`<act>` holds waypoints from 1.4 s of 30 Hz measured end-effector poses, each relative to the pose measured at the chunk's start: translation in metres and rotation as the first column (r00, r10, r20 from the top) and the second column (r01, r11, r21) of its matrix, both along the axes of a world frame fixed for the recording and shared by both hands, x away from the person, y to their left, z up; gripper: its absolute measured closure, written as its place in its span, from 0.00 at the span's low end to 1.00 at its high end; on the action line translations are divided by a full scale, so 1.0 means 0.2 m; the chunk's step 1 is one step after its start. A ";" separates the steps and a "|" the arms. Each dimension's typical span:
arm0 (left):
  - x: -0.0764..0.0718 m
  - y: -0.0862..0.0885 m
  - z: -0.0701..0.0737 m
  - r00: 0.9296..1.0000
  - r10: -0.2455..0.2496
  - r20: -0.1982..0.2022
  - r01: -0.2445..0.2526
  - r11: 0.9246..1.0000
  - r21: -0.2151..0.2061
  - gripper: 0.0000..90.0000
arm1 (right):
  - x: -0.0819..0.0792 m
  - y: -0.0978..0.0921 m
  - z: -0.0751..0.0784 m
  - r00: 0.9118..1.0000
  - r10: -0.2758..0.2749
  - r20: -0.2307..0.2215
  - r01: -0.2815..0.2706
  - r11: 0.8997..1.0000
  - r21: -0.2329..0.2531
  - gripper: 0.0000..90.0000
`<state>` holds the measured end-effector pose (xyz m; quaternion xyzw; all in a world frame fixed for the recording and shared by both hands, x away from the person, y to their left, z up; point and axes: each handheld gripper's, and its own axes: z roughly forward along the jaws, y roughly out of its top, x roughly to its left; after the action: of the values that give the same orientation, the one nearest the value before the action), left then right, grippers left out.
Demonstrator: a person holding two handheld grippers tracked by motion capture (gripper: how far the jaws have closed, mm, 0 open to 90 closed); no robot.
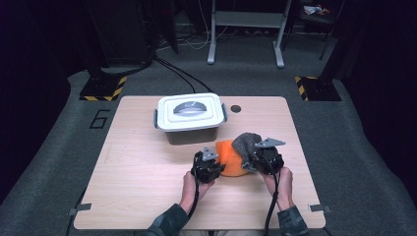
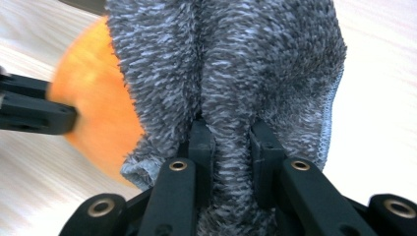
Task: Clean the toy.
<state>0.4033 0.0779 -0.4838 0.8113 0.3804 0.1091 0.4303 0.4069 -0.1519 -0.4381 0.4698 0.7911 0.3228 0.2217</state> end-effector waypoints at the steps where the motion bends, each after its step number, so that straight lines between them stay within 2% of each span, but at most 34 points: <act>1: 0.00 0.00 0.00 1.000 0.000 0.000 0.000 1.000 0.001 0.91 | 0.00 -0.01 -0.01 1.000 -0.011 -0.005 0.011 1.000 0.001 0.84; 6: 0.00 0.01 -0.01 1.000 0.002 -0.003 -0.002 1.000 0.007 0.91 | 0.04 -0.06 -0.06 0.998 -0.045 -0.038 0.045 0.999 -0.003 0.84; 12: 0.00 0.00 -0.01 1.000 0.007 -0.002 -0.007 1.000 0.002 0.91 | 0.09 -0.10 -0.17 0.990 -0.087 -0.113 0.086 0.996 -0.012 0.84; 16: 0.00 0.01 -0.01 1.000 0.007 -0.001 -0.007 1.000 0.002 0.91 | 0.12 -0.12 -0.25 0.982 -0.091 -0.163 0.089 0.996 -0.019 0.84; 19: 0.00 0.01 -0.01 1.000 0.009 0.006 -0.009 1.000 0.006 0.91 | 0.12 -0.12 -0.26 0.982 -0.088 -0.166 0.087 0.996 -0.014 0.84; 23: 0.00 0.01 -0.01 1.000 0.008 0.002 -0.008 1.000 0.005 0.91 | 0.10 -0.13 -0.20 0.987 -0.095 -0.128 0.095 0.995 -0.012 0.84; 25: 0.00 0.01 -0.01 1.000 0.008 0.004 -0.008 1.000 0.005 0.91 | 0.07 -0.14 -0.14 0.991 -0.100 -0.084 0.101 0.995 0.003 0.84; 26: 0.00 0.01 -0.01 1.000 0.008 0.004 -0.008 1.000 0.005 0.91 | 0.07 -0.14 -0.14 0.991 -0.100 -0.084 0.101 0.995 0.003 0.84; 27: 0.00 0.01 -0.01 1.000 0.010 0.004 -0.010 1.000 0.002 0.91 | 0.04 -0.13 -0.07 0.995 -0.086 -0.046 0.086 0.996 0.012 0.84; 28: 0.00 0.01 0.00 1.000 0.010 0.004 -0.010 1.000 0.003 0.91 | 0.02 -0.12 -0.04 0.997 -0.078 -0.027 0.078 0.997 0.018 0.84; 32: 0.00 0.01 0.00 1.000 0.006 0.008 -0.006 1.000 0.009 0.91 | -0.02 -0.07 0.06 1.000 -0.013 0.019 0.012 0.999 0.042 0.84; 38: 0.00 0.00 0.00 1.000 0.004 0.006 -0.004 1.000 0.005 0.91 | -0.05 0.05 0.13 0.996 0.065 0.056 -0.067 0.997 0.043 0.84; 42: 0.00 0.00 0.01 1.000 -0.003 0.008 0.003 1.000 0.015 0.91 | -0.06 0.12 0.15 0.989 0.129 0.068 -0.133 0.990 0.047 0.84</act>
<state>0.4029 0.0778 -0.4825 0.8146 0.3768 0.1146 0.4257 0.3947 -0.1281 -0.4085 0.4115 0.8042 0.3719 0.2136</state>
